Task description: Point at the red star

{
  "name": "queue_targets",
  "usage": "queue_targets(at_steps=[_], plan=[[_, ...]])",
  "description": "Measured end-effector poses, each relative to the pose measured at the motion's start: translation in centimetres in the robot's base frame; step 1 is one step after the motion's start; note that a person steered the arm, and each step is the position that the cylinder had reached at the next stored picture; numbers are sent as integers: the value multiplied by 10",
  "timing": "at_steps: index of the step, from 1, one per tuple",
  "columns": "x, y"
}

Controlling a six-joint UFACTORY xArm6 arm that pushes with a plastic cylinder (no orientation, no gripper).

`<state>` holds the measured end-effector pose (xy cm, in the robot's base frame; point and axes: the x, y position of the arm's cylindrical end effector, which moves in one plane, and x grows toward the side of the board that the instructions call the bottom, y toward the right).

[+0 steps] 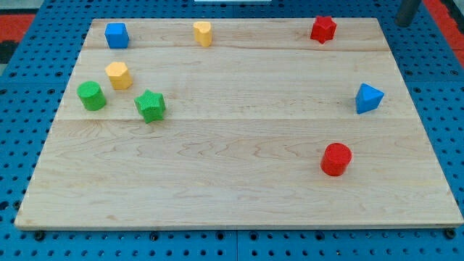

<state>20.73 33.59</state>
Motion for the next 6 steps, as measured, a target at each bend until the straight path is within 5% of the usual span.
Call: queue_targets(at_steps=[2, 6], plan=[[15, -1], [1, -132]])
